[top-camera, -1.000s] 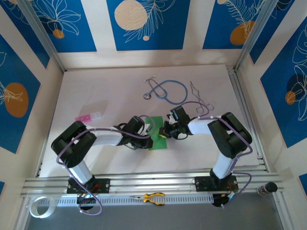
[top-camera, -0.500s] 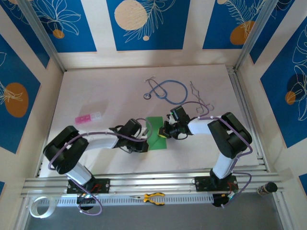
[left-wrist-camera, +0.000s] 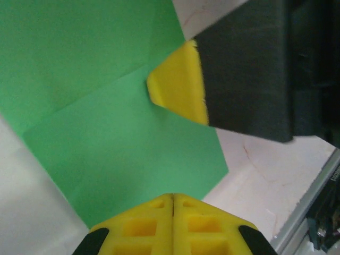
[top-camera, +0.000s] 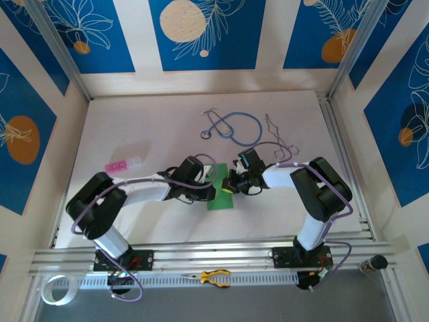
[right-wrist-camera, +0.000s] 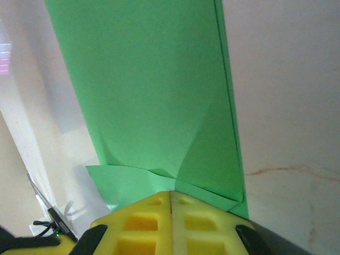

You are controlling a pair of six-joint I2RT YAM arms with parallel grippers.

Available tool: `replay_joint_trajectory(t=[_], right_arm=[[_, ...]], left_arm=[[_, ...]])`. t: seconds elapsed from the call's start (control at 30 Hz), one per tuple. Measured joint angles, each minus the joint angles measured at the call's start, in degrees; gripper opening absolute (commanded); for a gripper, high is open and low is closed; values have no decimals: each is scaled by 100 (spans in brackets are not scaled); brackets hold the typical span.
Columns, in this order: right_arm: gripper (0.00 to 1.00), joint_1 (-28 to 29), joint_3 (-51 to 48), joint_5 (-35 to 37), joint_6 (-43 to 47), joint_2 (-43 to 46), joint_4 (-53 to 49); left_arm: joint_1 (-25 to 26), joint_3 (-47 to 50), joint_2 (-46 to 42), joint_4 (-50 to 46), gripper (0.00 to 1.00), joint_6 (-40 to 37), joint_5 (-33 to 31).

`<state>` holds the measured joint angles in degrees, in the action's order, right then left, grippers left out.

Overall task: Fold a paper plane with a square sheet of paper (pick it up from the middle)
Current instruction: Fold the triangle a second time at the center of the table.

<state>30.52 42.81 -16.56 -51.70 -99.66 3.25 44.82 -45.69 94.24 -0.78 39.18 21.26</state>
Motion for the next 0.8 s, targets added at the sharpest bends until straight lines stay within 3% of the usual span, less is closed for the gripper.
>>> replay_joint_trajectory(t=[0.17,0.8], right_arm=[[0,0,22,0,17,0,-37],[0,326,245,-4,295,358,-636]], left_arm=[[-2,-33,332,-146,0,31,-212],[0,319,219,352,0,101,-229]])
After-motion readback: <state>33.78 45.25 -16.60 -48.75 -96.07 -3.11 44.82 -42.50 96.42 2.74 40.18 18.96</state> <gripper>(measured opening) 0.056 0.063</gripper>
